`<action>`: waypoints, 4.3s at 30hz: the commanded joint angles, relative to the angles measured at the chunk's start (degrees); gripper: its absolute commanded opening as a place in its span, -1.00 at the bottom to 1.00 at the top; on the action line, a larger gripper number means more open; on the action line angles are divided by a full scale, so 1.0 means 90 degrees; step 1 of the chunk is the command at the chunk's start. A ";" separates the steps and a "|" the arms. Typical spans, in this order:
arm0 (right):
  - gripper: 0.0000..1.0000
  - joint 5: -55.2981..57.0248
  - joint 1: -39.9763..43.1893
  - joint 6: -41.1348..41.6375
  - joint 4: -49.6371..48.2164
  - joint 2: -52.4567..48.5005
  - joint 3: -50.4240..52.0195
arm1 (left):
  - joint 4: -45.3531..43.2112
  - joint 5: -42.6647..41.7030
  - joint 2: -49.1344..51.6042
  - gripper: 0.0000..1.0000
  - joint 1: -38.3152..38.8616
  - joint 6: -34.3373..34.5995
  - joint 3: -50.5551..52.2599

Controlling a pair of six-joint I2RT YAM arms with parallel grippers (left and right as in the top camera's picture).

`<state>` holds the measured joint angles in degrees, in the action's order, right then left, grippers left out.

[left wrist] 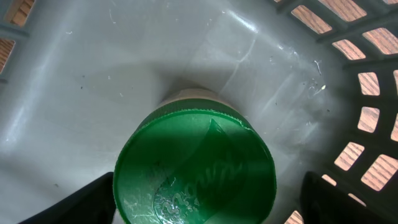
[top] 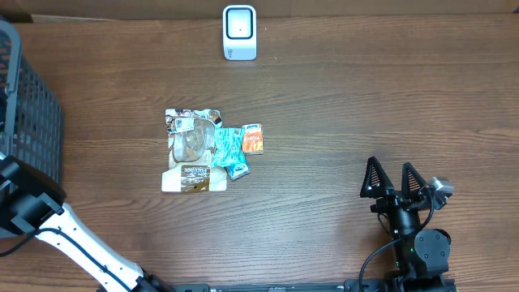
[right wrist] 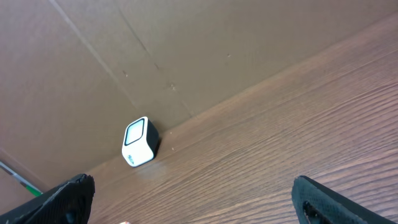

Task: Scan the item barcode
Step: 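Move the left gripper back into the basket and grasp the green-capped jar, then carry the jar out and set it left of the snack bag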

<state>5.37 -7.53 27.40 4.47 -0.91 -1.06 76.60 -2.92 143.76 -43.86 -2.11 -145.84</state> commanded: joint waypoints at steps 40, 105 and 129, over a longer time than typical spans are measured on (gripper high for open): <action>1.00 0.0010 0.0012 -0.0022 -0.0029 0.0039 0.0066 | 0.0318 0.0034 -0.3009 -0.55 0.0299 0.1622 0.0019; 1.00 0.0010 0.0012 -0.0022 -0.0029 0.0039 0.0066 | -0.3444 -0.0493 -0.4401 -0.49 0.4495 0.2720 0.8774; 1.00 0.0010 0.0012 -0.0022 -0.0029 0.0039 0.0066 | -0.2562 0.0704 -0.4403 -0.25 0.4279 0.2543 0.8225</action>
<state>5.34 -7.53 27.40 4.47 -0.91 -1.06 52.77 0.75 102.65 -5.04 21.04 -70.35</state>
